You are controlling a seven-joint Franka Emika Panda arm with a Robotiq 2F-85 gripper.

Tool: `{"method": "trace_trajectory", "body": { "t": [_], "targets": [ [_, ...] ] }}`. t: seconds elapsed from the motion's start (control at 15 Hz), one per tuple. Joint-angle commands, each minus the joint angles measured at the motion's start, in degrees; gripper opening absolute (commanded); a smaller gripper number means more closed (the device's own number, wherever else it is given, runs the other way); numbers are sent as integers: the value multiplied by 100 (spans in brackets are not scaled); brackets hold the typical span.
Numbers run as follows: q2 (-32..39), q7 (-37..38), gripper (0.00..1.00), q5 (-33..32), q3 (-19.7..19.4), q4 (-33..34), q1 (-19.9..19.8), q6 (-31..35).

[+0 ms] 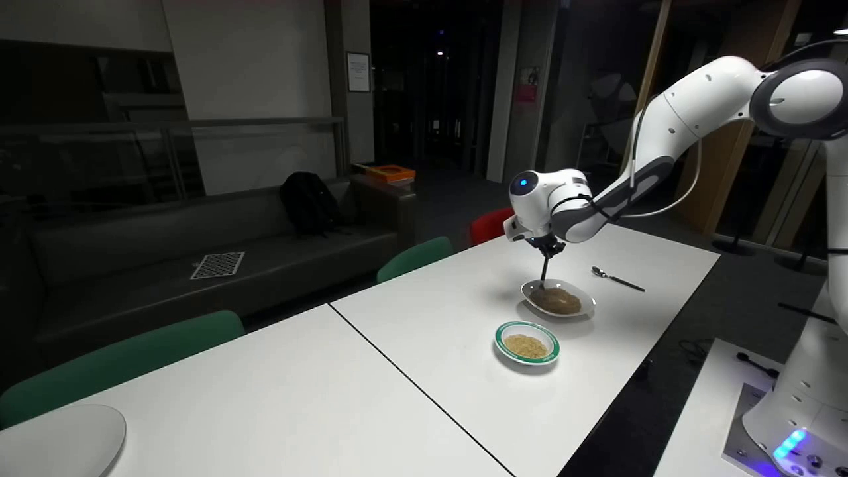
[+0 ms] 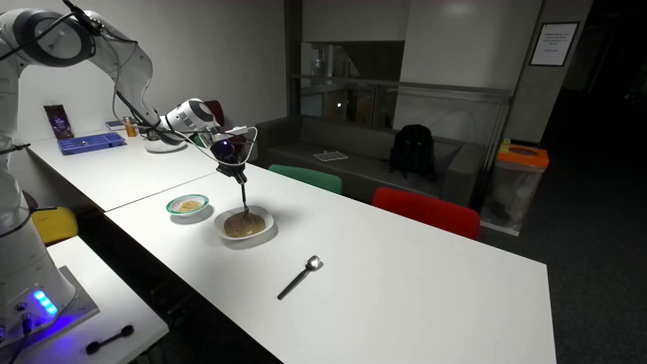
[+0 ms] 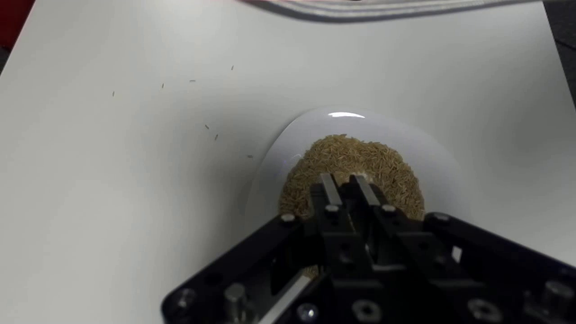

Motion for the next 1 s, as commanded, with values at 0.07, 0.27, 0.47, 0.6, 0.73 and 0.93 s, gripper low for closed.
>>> {"method": "trace_trajectory", "body": {
  "t": [0.07,0.27,0.47,0.6,0.73,0.93],
  "targets": [
    [-55,-129,3,12,-8,43,60,33],
    [-70,-131,3,-118,-39,35,85,-18],
    [-117,-190,3,-28,-47,19,34,3],
    [-187,-177,3,-33,-82,-7,6,-1],
    [-269,-148,3,-49,-148,-41,-33,-15],
    [-392,-183,3,33,-241,-105,-151,52]
  ]
}}
